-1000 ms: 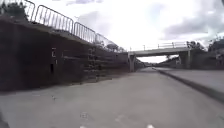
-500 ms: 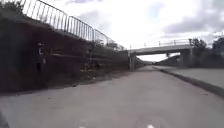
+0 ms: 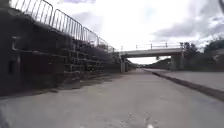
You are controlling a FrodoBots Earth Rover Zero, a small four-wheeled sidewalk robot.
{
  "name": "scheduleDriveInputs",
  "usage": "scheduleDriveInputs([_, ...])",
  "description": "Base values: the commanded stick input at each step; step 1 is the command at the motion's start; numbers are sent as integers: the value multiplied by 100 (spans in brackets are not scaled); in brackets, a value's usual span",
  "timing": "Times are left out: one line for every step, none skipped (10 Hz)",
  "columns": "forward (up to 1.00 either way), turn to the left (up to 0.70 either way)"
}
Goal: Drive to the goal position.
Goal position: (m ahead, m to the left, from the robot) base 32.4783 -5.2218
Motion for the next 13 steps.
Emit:
scheduleDriveInputs([100,-24])
scheduleDriveInputs([100,-20])
scheduleDriveInputs([100,-15])
scheduleDriveInputs([100,-10])
scheduleDriveInputs([100,-5])
scheduleDriveInputs([100,-1])
scheduleDriveInputs([100,0])
scheduleDriveInputs([100,0])
scheduleDriveInputs([100,0])
scheduleDriveInputs([100,0])
scheduleDriveInputs([100,0])
scheduleDriveInputs([100,0])
scheduleDriveInputs([100,0])
